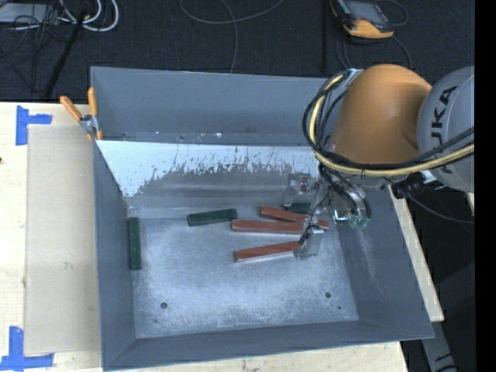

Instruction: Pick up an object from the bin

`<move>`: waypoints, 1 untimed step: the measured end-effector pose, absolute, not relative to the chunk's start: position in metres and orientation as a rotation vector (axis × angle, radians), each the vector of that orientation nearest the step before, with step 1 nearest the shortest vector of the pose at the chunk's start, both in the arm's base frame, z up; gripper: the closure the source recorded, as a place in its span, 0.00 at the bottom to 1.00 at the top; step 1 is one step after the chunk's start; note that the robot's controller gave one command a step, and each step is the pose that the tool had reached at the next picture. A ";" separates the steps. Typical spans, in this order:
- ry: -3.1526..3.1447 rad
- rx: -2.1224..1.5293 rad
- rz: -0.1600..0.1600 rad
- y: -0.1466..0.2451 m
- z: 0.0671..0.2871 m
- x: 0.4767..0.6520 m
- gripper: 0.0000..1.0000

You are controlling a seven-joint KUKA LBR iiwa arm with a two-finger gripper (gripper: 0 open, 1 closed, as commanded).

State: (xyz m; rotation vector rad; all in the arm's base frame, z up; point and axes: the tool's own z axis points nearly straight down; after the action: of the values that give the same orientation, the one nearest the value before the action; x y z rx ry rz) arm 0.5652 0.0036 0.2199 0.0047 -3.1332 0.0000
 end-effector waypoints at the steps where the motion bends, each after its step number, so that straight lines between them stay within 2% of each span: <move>1: -3.127 -0.200 -0.001 0.012 0.108 0.569 0.00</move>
Offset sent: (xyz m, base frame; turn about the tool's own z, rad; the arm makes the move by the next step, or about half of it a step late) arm 0.0060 0.0082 -0.1063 0.1313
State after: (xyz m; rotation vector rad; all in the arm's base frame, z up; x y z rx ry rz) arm 0.5692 0.0121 0.1085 -0.2003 -3.1267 -0.0006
